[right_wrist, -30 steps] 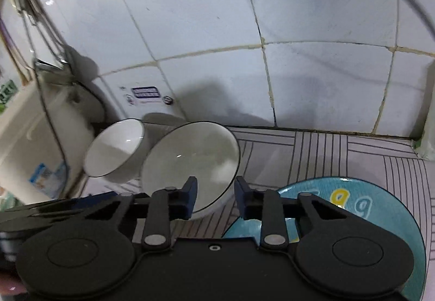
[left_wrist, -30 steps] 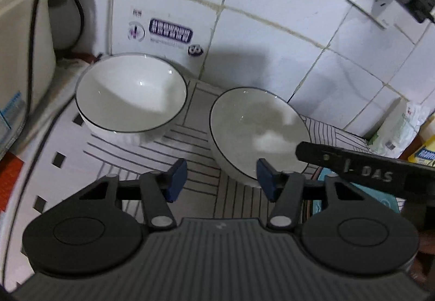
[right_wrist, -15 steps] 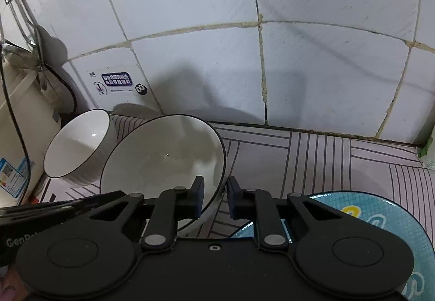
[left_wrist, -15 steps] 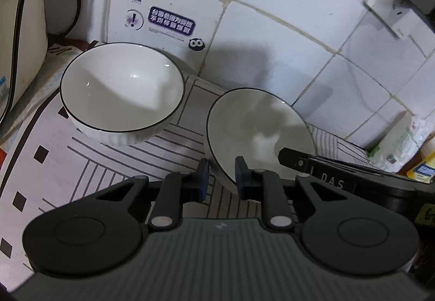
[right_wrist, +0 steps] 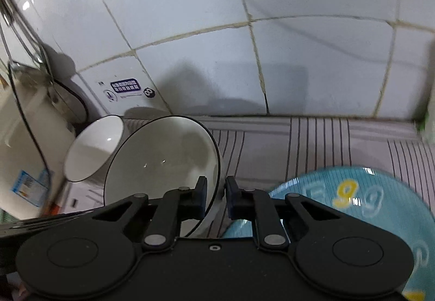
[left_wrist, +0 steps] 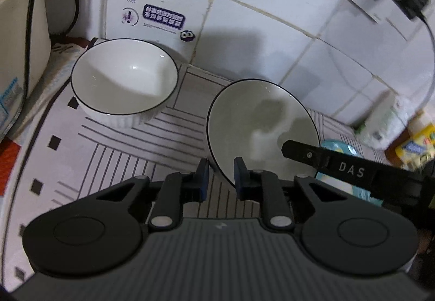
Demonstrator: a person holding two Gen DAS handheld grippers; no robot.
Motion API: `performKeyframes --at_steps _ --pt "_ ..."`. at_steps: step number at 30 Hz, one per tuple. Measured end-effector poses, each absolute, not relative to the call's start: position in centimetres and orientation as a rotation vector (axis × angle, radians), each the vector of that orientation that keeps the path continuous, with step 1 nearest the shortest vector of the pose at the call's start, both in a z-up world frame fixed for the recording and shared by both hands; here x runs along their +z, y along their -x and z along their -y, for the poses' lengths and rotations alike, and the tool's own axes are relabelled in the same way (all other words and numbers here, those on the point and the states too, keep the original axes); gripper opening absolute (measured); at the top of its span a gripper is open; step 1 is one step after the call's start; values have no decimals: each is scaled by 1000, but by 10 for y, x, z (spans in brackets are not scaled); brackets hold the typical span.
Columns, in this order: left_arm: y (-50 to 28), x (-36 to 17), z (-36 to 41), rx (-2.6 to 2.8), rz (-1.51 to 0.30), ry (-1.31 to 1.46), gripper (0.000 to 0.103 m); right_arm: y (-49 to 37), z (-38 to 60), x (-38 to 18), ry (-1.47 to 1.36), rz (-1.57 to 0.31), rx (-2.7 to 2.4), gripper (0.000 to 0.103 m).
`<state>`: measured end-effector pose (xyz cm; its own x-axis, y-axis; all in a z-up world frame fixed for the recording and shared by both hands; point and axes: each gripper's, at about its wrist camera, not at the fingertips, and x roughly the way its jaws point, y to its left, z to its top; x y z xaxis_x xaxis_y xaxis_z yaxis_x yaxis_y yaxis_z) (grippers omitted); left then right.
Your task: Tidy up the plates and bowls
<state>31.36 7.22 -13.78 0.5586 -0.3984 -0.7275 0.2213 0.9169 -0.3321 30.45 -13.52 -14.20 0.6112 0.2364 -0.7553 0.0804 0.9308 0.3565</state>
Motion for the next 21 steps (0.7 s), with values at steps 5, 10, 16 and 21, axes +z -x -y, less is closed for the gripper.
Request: performKeyframes --at_steps 5,10,16,21 --pt "-281 -117 -72 -407 -874 152 18 -280 139 -126 -415 -939 102 18" --pt "-245 -91 -67 -436 -850 84 18 -249 145 -103 -442 -930 120 18" --pt "-208 -60 -59 -484 -843 42 18 -204 152 -73 -458 -924 121 18" --pt "-181 -47 -51 -522 -854 -1 18 -171 160 -63 -502 -907 120 18"
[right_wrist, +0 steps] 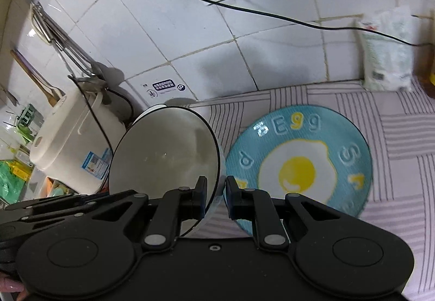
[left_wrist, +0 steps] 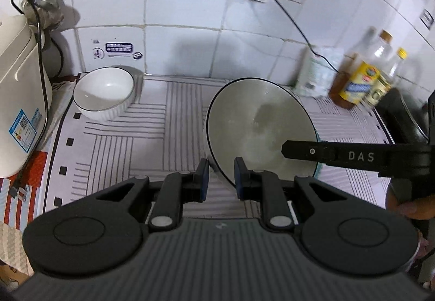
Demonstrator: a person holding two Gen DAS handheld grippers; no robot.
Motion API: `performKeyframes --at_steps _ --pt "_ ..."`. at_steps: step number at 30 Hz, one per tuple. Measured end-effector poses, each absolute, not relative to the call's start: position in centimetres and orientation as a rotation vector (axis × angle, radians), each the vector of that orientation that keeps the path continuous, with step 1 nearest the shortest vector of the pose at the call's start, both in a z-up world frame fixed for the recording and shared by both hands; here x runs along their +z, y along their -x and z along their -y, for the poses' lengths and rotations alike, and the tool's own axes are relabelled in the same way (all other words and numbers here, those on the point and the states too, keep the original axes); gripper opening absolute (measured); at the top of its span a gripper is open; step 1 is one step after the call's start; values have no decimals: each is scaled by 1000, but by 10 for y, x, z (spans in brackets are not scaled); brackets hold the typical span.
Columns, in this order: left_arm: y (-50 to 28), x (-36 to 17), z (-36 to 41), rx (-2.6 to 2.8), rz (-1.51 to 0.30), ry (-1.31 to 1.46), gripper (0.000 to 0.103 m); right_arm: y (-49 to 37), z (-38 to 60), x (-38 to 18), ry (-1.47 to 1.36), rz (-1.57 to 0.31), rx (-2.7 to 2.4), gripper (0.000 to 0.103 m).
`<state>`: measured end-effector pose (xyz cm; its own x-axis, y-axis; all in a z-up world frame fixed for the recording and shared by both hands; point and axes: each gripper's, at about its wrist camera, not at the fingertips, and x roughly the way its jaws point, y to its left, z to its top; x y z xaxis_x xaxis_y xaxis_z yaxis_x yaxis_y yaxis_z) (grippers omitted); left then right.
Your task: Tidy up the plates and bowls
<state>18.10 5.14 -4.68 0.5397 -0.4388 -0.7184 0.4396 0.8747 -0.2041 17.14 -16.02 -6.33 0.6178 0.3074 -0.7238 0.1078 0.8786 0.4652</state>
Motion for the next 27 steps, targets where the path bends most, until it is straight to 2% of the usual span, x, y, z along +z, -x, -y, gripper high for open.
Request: performKeyframes --at_steps 14,27 --pt "-129 -52 -31 -609 -922 -63 18 -95 174 -51 -499 -860 65 18" --pt "-109 -88 -6 -646 -1012 -141 18 -57 181 -85 -484 -920 6 18"
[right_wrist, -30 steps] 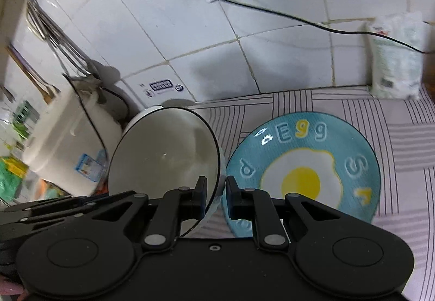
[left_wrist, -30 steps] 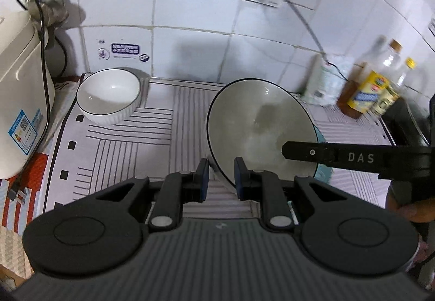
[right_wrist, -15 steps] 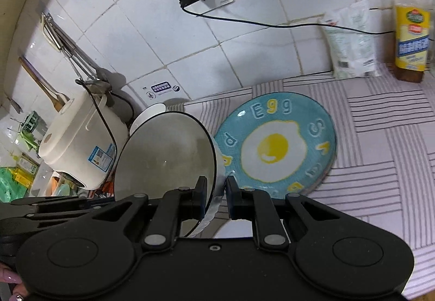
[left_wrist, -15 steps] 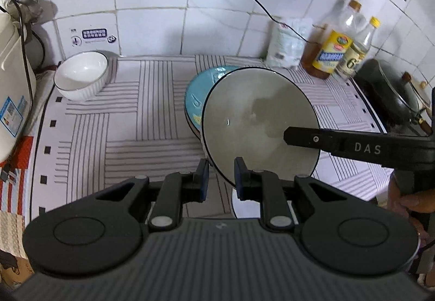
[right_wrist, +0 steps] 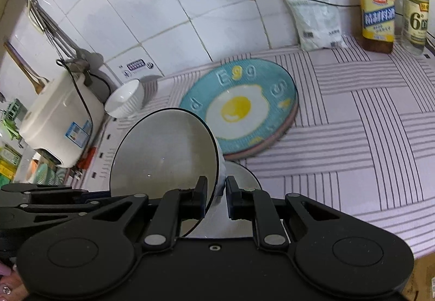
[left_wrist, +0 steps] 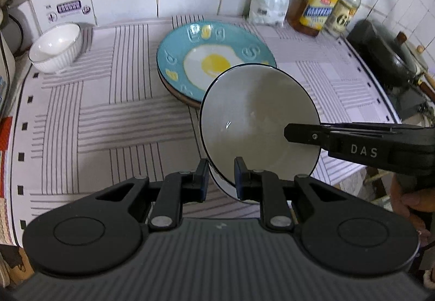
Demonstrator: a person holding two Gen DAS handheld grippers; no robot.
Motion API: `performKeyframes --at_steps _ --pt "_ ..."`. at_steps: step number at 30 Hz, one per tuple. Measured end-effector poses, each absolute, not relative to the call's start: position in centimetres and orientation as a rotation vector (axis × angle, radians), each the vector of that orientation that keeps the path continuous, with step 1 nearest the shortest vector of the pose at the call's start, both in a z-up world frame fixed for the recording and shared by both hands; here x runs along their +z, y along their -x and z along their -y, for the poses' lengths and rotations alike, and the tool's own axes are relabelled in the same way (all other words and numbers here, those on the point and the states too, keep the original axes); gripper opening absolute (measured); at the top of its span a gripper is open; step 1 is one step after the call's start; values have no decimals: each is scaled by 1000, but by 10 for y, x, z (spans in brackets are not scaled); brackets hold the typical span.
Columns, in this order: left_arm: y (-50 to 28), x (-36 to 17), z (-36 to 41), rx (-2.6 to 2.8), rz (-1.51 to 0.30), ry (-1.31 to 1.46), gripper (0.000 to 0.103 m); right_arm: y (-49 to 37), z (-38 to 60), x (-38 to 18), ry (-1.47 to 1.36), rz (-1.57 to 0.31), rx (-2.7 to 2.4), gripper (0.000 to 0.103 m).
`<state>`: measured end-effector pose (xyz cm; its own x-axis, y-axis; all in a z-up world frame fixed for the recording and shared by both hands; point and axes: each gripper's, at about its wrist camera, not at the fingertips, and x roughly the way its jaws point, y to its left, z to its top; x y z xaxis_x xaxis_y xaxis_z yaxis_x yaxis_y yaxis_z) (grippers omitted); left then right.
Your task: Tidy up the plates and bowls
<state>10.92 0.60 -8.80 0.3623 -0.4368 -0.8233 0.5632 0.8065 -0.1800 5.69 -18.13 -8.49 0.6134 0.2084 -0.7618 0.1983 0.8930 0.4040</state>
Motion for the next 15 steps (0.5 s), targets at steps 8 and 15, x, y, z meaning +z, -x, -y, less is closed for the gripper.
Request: performKeyframes --at_steps 8,15 --pt "-107 -103 6 -646 -1068 -195 18 -48 178 -98 -435 -958 -25 18" --pt "-112 -112 15 -659 -1119 -227 17 -48 175 -103 -367 -977 -35 18"
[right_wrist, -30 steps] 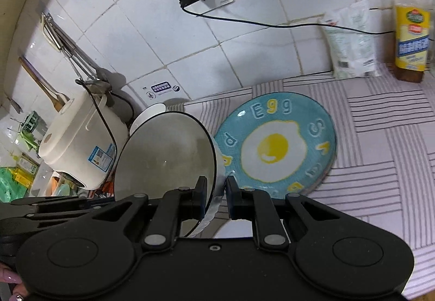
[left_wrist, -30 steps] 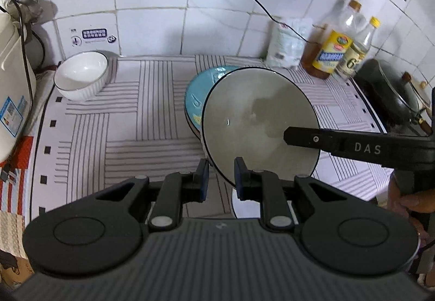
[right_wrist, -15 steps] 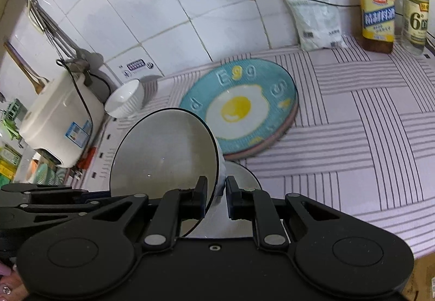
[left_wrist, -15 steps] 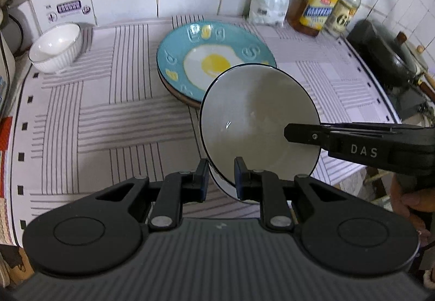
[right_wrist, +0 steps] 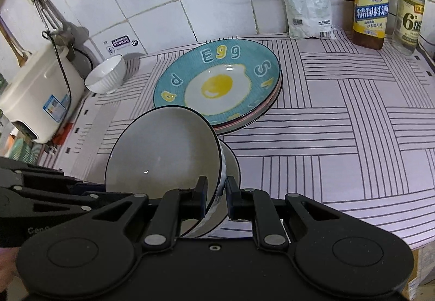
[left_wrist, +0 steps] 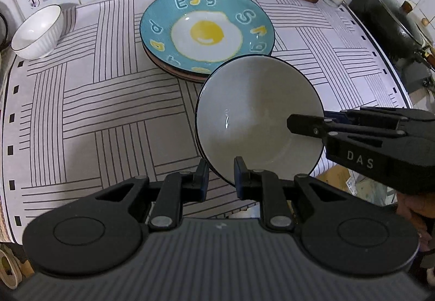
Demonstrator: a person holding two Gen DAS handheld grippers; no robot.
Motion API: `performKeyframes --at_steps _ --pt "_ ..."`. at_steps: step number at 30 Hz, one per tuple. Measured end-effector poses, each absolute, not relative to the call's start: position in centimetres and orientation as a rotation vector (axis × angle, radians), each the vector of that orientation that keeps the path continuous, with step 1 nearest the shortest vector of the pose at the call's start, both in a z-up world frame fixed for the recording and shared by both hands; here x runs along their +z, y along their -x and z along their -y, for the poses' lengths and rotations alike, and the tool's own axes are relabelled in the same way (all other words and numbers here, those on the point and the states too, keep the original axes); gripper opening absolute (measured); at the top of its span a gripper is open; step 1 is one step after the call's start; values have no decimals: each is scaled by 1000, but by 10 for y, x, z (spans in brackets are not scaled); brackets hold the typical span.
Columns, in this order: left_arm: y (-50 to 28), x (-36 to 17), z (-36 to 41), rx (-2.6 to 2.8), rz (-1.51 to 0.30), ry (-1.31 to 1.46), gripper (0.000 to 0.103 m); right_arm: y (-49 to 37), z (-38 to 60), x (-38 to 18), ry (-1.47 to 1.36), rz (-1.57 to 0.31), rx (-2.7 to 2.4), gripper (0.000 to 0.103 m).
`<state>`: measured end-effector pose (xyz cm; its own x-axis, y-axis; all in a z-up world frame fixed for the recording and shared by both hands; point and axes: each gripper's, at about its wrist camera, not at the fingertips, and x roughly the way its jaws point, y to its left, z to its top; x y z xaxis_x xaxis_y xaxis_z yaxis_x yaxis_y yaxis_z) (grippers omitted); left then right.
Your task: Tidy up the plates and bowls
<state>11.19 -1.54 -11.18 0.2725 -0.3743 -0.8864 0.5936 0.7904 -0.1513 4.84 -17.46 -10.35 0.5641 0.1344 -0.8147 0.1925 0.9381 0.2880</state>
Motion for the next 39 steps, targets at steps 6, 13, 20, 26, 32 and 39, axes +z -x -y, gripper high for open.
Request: performKeyframes --at_steps 6,13,20,26,32,39 --pt "-115 -117 22 -657 -1157 -222 19 -51 169 -105 -272 -997 -53 18" --pt "-118 -121 23 -639 -1180 -203 19 -53 158 -110 -121 -985 -52 19" --pt "-119 -122 20 -630 -1168 -184 21 -51 150 -113 -40 -965 -32 25" --pt "-115 -119 16 -640 -1140 -183 22 -48 149 -112 -40 -958 -28 36" --pt "-100 -101 0 -621 -1038 -185 38 -46 151 -104 -104 -965 -31 46" --pt "-86 -81 -20 -607 -973 -204 39 -36 147 -84 -119 -956 -64 69"
